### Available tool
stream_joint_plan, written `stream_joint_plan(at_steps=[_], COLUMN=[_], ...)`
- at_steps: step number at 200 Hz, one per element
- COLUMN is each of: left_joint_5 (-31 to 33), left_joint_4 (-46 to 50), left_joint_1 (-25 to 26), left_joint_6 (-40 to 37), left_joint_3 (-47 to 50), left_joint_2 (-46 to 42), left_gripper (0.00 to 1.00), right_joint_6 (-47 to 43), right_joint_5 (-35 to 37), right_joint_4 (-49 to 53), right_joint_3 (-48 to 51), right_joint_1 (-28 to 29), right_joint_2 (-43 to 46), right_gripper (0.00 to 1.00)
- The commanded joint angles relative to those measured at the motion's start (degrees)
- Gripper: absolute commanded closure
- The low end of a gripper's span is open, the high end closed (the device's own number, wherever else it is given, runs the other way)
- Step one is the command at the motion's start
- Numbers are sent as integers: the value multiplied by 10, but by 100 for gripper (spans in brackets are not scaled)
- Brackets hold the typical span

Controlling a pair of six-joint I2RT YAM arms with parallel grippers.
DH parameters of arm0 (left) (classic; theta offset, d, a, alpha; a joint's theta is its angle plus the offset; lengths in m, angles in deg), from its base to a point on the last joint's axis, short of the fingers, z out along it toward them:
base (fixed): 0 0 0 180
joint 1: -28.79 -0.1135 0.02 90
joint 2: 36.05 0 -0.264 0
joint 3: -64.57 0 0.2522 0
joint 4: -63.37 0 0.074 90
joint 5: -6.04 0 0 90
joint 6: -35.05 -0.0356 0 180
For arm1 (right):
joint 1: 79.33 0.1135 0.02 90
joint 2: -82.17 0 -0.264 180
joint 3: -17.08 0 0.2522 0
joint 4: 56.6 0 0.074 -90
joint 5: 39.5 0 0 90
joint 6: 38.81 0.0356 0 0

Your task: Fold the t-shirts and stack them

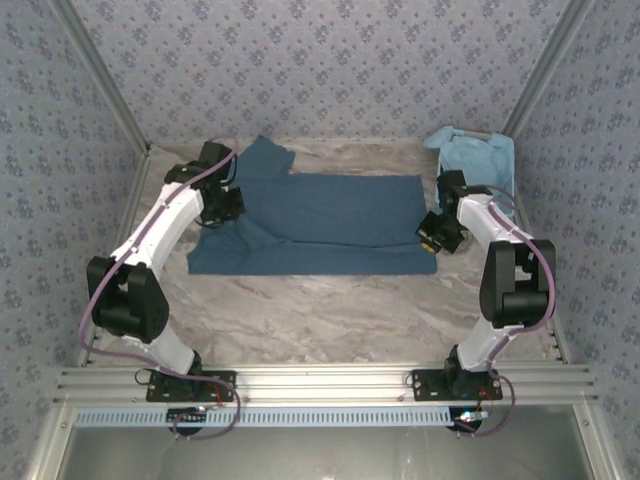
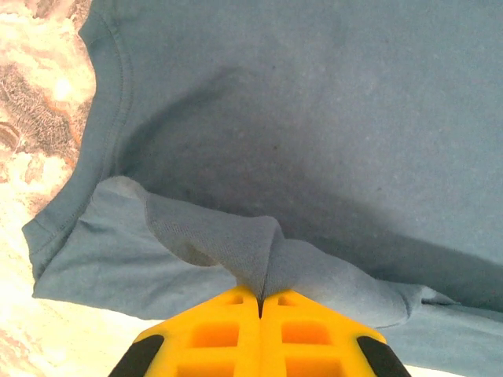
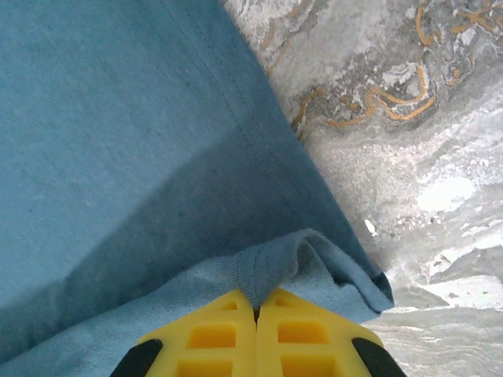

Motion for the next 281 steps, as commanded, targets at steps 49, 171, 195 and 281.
stream_joint_plan(at_steps=[49, 171, 195, 281], left_joint_5=[16, -27, 0, -138], left_joint_4=[-10, -38, -1, -113], left_joint_1=[-19, -52, -57, -109], left_joint_6=[-16, -15, -6, 162], left_joint_3=[-35, -93, -107, 212], left_joint_2=[29, 124, 116, -42], left_gripper=[100, 97, 53, 69], right_joint_6=[-9, -29, -48, -18], right_joint_5=[20, 11, 20, -8], right_joint_4=[6, -19, -24, -80], right_joint_3=[-35, -92, -95, 96], right_joint_1=[-2, -1, 0, 22], right_joint_2=[-38, -105, -71, 79], right_gripper=[100, 87, 60, 73])
